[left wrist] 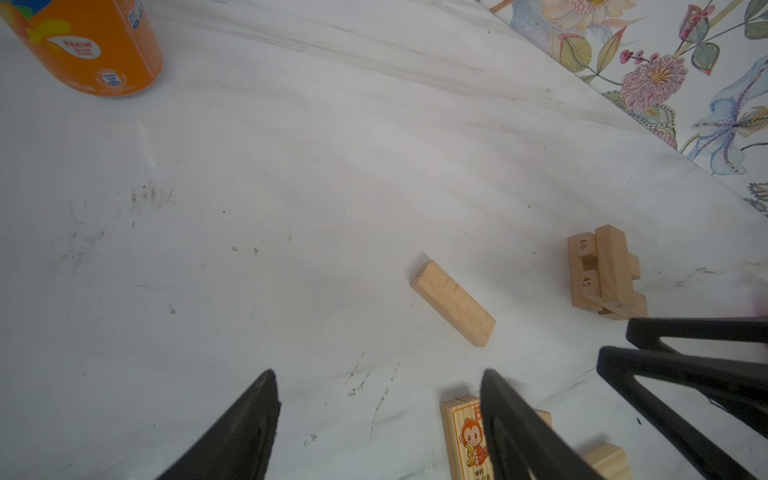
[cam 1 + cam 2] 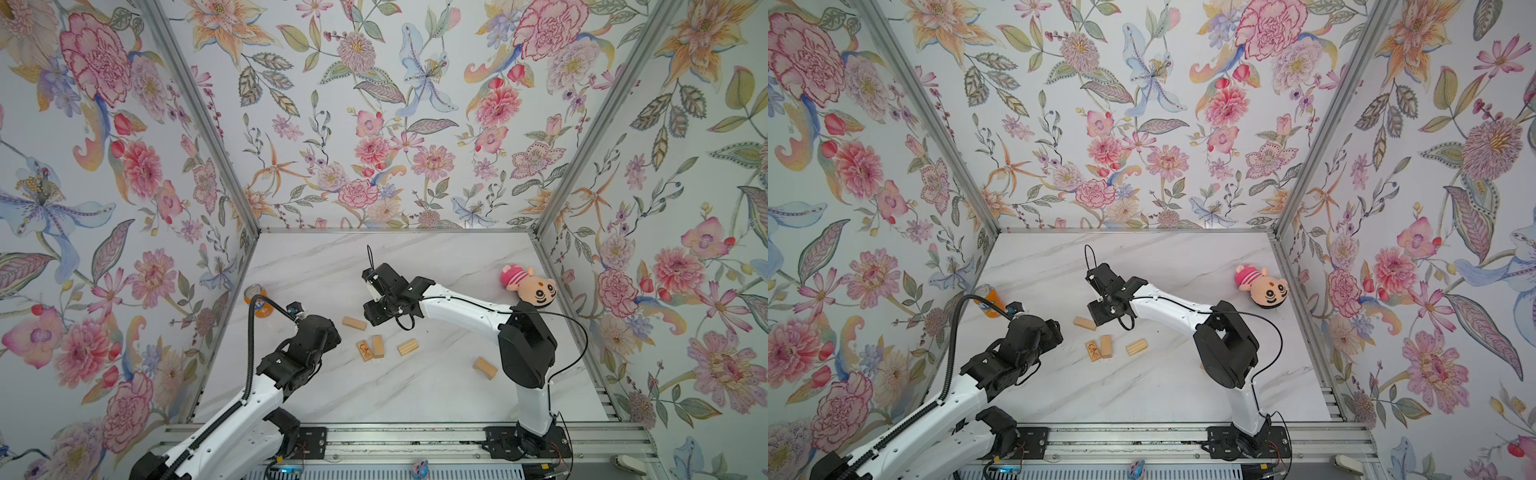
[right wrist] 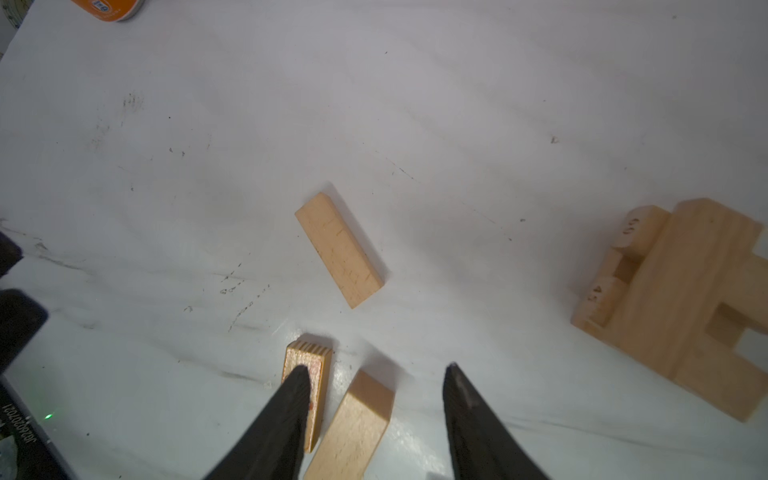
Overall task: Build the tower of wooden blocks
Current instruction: 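Reach the right gripper toward the loose blocks while the left gripper draws back, then lower the right gripper and close it on the loose wooden block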
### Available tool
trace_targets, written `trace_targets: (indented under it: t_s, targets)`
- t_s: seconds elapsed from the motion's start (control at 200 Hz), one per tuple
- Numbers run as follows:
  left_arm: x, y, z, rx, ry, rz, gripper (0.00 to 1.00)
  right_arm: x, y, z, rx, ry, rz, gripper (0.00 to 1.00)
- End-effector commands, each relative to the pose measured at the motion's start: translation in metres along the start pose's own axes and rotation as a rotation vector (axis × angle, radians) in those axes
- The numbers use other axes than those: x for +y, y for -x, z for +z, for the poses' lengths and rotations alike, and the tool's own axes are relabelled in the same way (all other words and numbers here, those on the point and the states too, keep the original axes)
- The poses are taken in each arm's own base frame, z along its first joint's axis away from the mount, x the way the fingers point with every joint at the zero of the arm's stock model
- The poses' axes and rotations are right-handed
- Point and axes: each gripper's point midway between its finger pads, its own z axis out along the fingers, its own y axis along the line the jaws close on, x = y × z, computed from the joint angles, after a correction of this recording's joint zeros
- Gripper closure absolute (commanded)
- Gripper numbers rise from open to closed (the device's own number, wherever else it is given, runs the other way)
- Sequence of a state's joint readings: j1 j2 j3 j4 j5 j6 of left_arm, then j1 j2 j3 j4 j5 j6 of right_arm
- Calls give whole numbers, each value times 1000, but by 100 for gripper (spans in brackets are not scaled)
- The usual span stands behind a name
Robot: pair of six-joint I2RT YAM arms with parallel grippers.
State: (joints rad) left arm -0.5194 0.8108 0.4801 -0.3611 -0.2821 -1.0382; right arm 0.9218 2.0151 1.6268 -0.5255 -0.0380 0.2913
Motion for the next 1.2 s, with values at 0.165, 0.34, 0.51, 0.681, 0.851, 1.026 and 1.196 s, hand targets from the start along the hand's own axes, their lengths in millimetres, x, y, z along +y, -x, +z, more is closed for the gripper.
trace_targets:
  t_s: [0.165,0.34,0.51,0.681,0.851,1.026,1.196]
  targets:
    - [24,-17,6,53,8,-79,23,16,0,36,67,34,-59,47]
    - [25,-19,4,52,-10,-95,22,22,-1,53,87,34,-81,47]
    - [27,-23,3,56,-22,-103,22,26,-3,64,105,44,-85,47]
    - [28,-22,2,51,-29,-107,22,28,-5,75,118,37,-96,47]
    - [28,-23,1,55,-37,-107,22,25,-8,87,131,10,-110,47]
    - [29,-24,0,55,-44,-114,21,22,-9,94,144,-11,-123,46]
    - [29,-23,0,54,-48,-117,20,20,-11,99,153,-17,-127,47]
